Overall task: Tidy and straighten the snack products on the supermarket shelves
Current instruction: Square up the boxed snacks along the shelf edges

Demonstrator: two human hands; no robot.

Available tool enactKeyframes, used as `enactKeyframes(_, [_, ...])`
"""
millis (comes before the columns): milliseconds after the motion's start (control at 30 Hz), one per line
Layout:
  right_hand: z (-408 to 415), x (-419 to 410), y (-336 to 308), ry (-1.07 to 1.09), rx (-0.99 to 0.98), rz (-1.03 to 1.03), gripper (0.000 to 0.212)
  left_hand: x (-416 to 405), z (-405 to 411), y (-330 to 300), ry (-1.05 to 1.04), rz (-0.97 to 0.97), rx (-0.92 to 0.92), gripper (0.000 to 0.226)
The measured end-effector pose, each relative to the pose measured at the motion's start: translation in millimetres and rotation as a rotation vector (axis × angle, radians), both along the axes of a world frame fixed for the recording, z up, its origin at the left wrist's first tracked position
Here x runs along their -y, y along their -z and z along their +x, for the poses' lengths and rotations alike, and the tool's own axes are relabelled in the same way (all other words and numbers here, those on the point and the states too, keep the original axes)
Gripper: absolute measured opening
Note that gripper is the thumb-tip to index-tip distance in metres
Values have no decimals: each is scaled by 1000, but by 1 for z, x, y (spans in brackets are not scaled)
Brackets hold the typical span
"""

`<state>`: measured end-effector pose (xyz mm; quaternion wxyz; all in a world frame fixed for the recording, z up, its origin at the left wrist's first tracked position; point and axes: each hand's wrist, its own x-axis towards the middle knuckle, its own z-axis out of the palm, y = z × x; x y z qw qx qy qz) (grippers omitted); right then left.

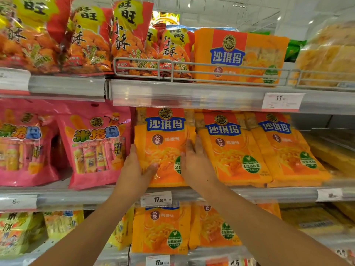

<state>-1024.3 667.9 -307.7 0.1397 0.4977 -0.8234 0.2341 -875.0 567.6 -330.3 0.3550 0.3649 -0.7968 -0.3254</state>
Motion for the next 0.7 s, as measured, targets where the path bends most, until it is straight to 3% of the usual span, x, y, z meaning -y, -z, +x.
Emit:
enactKeyframes(100, [1,-4,-1,-18,62,13,54,-8,2,-8,-53,-100,112,92])
enactKeyframes(167, [0,-15,-5,-84,145,14,56,-19,6,-18,-92,-377,151,88])
enactKeyframes(267, [-3,-42,-25,-193,74,-69,49,-34,2,-57,58,-824,-44,57])
enactKeyframes(367, [-5,-75,-71,-209,-45,-165,34,-46,-10,-107,207,-1100,-218,34])
enactKeyframes(567, [-16,-117,-191,-290,-205,-508,15,-54,-50,-193,90,-1267,-157,38])
enactKeyframes(700, [-59,-100,-257,-252,-376,-458,18,-53,-82,-214,10,-1233,42,50])
